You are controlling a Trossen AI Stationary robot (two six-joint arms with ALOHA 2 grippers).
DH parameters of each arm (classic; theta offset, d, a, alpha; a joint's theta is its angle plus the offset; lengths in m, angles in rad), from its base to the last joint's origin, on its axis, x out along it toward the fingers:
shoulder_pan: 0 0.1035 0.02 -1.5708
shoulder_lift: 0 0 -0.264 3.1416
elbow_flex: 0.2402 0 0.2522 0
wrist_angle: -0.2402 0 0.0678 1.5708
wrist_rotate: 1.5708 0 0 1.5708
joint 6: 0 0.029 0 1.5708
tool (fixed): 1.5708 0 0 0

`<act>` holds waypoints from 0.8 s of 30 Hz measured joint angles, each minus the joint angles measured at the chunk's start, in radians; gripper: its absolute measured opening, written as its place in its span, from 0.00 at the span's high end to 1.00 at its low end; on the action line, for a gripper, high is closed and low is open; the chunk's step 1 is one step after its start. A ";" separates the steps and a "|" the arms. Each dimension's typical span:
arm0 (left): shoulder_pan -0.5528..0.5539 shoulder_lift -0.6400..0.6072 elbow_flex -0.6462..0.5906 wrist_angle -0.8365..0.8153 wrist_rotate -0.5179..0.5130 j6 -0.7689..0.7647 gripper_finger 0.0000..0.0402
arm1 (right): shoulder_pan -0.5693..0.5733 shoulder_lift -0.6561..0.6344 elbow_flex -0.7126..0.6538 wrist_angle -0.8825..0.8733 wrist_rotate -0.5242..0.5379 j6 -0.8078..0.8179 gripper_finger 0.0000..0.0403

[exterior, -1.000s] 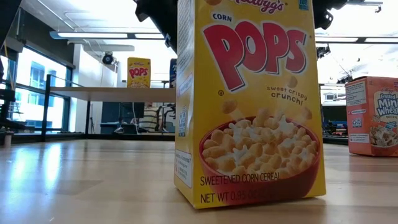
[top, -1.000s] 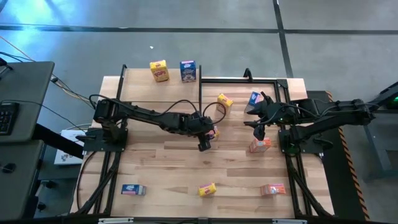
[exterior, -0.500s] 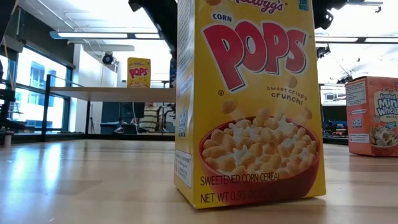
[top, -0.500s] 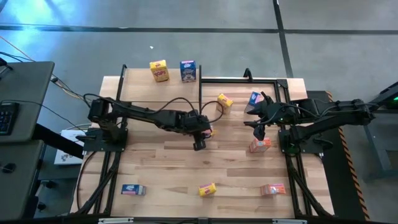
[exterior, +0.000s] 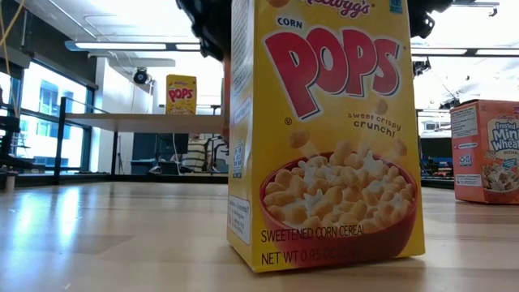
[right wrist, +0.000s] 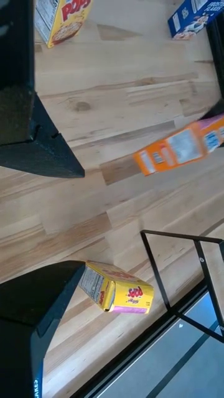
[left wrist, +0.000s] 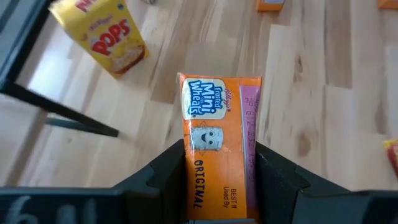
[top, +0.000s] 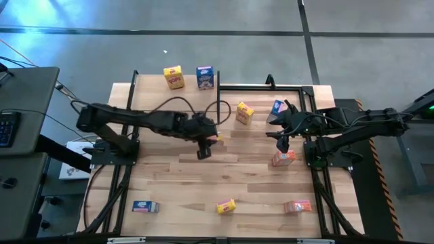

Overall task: Stack cereal on shelf
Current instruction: Put the top left orange cereal box on the shelf

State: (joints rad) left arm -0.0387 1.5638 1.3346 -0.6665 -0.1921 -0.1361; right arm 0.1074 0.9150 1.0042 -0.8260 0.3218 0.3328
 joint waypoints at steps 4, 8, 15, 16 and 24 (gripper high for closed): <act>0.000 -0.077 0.000 -0.051 0.000 0.003 0.64 | 0.000 0.000 0.000 0.000 0.000 0.000 0.45; 0.000 -0.156 0.000 -0.092 -0.009 0.005 0.64 | 0.000 0.000 0.000 -0.001 0.000 0.000 0.45; 0.009 -0.284 0.000 -0.192 -0.045 0.026 0.64 | 0.000 0.000 0.000 0.000 0.000 0.000 0.45; 0.012 -0.302 0.000 -0.201 -0.051 0.026 0.64 | 0.000 0.000 0.000 0.000 0.000 0.000 0.45; 0.080 -0.419 0.000 -0.326 -0.090 0.096 0.64 | 0.000 0.000 0.000 0.009 0.016 0.026 0.45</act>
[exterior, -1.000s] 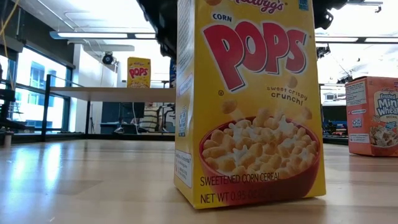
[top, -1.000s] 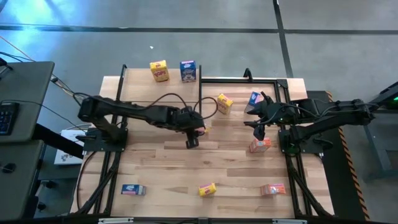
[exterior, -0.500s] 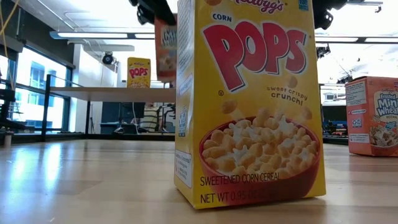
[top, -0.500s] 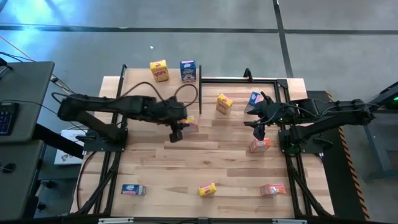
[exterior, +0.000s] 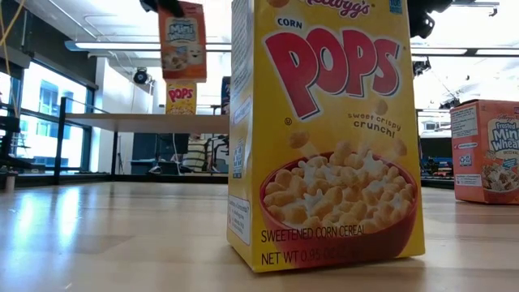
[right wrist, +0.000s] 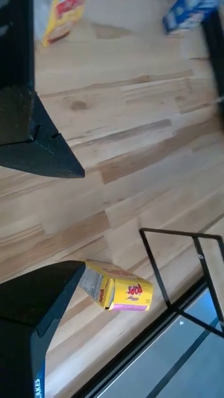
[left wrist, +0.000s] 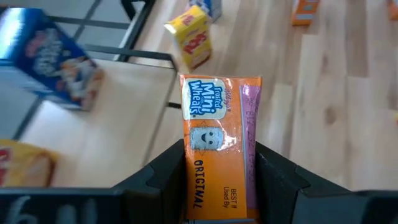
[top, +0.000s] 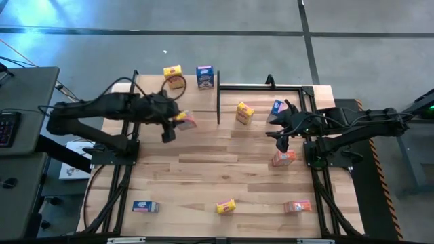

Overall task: Stack cereal on shelf
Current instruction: Put the top left orange cereal box on the shelf

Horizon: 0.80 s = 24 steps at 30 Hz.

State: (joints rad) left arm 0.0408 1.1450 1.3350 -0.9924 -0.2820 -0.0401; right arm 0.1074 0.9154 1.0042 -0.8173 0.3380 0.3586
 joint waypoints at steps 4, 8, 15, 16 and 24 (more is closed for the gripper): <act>0.050 -0.040 0.000 -0.043 -0.003 0.054 0.64 | 0.000 0.000 0.000 0.006 -0.013 0.028 0.45; 0.106 -0.072 0.000 -0.082 -0.003 0.126 0.64 | 0.000 0.000 0.000 0.007 -0.034 0.026 0.45; 0.220 -0.111 0.000 -0.119 -0.055 0.254 0.64 | 0.000 0.000 0.000 0.007 -0.035 0.026 0.45; 0.240 -0.114 0.000 -0.118 -0.063 0.278 0.64 | 0.000 0.000 0.000 0.007 -0.035 0.026 0.45; 0.418 -0.123 0.016 -0.113 -0.094 0.470 0.64 | 0.000 0.000 0.000 0.007 -0.035 0.026 0.45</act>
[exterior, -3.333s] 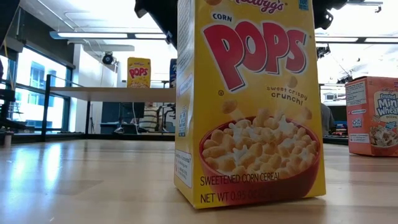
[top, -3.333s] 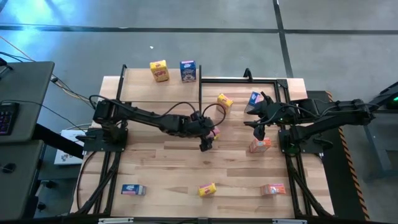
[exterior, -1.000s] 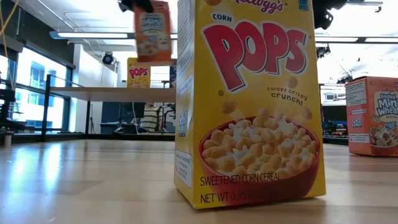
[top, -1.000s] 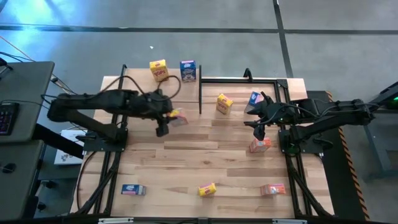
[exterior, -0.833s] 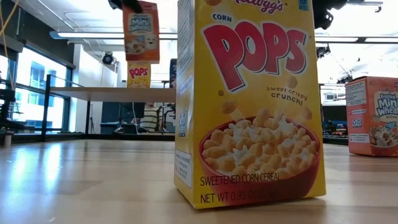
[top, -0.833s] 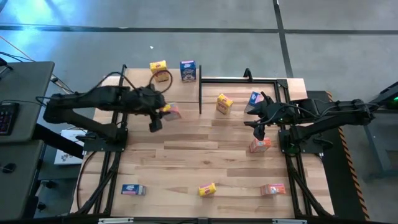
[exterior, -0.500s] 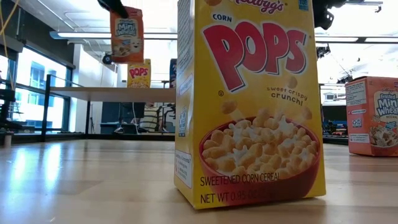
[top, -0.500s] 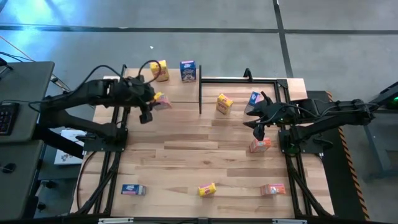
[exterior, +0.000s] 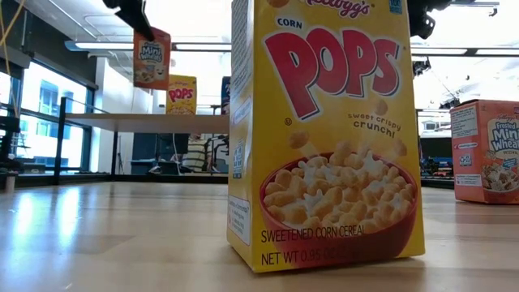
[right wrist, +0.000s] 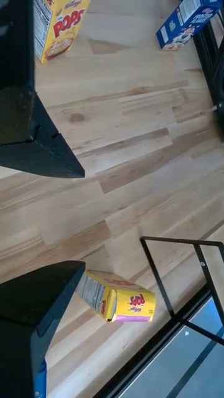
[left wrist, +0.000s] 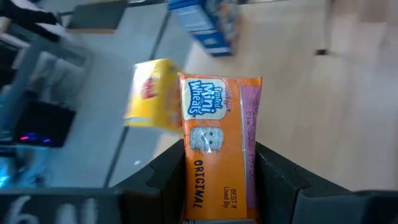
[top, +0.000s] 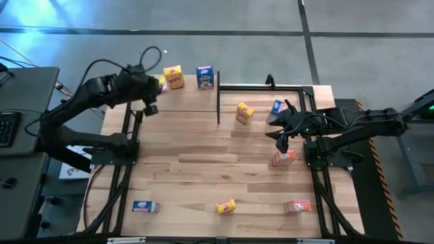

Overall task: Stack cereal on shelf
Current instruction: Put the top left orange cereal box on the shelf

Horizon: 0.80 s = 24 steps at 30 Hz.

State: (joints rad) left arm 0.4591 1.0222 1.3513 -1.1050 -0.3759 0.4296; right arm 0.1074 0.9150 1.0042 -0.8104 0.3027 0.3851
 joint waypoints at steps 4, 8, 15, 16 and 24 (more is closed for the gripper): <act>0.088 0.000 0.049 0.003 0.013 0.085 0.64 | 0.000 0.000 0.000 0.000 0.000 0.000 0.45; 0.166 0.000 0.087 0.002 0.044 0.144 0.64 | 0.000 0.000 0.000 0.000 0.000 0.000 0.45; 0.301 0.000 0.113 0.001 0.135 0.221 0.64 | 0.000 0.000 0.000 0.000 0.000 0.000 0.45; 0.318 0.001 0.113 0.000 0.144 0.228 0.64 | 0.000 0.000 0.000 0.000 0.000 0.000 0.45; 0.446 0.049 0.113 -0.026 0.268 0.296 0.64 | 0.000 0.000 0.000 0.000 0.000 0.000 0.45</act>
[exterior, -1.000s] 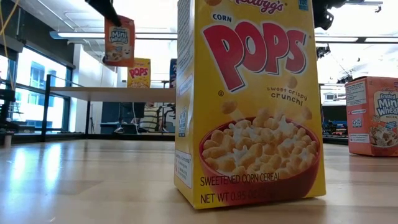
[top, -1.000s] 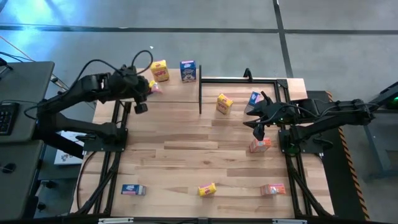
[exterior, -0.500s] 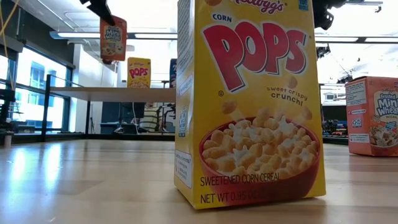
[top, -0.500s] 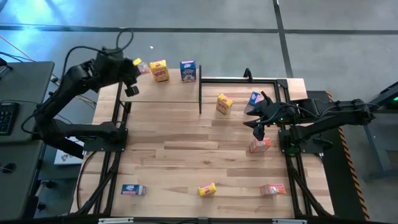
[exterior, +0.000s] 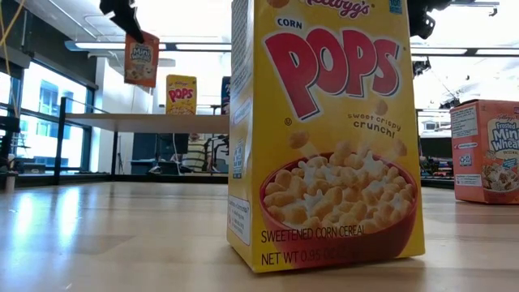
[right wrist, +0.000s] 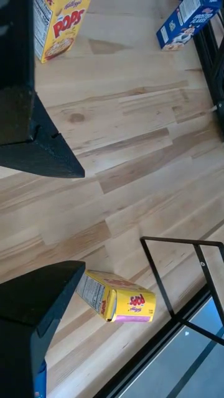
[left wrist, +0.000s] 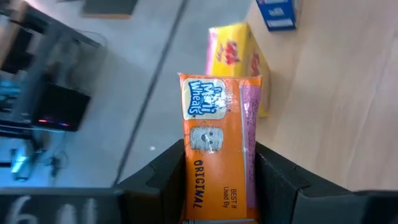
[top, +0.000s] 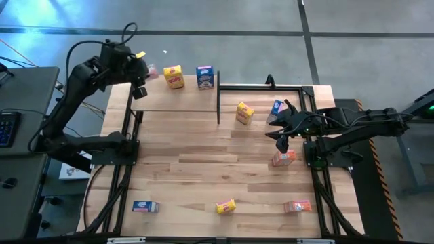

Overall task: Stack cereal on shelf
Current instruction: Put the top left orange cereal box on the shelf

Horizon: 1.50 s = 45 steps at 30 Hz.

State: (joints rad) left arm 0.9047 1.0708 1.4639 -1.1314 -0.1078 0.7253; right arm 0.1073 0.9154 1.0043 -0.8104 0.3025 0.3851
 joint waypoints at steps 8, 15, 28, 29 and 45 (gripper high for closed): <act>0.120 0.077 0.000 -0.037 0.139 0.031 0.64 | 0.000 0.000 0.000 0.000 0.000 0.000 0.45; 0.179 0.125 0.000 -0.065 0.187 0.026 0.64 | 0.000 0.000 0.000 0.000 0.000 0.000 0.45; 0.238 0.226 0.000 -0.075 0.237 0.000 0.64 | 0.000 0.000 0.000 0.000 0.000 0.000 0.45; 0.243 0.233 0.000 -0.075 0.237 -0.006 0.64 | 0.000 0.000 0.000 0.000 0.000 0.000 0.45; 0.261 0.249 0.001 -0.064 0.229 -0.031 0.49 | 0.000 0.000 0.000 0.000 0.000 0.000 0.45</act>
State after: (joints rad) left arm 1.1660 1.3201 1.4646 -1.1950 0.1214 0.6941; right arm 0.1072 0.9154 1.0043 -0.8104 0.3025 0.3851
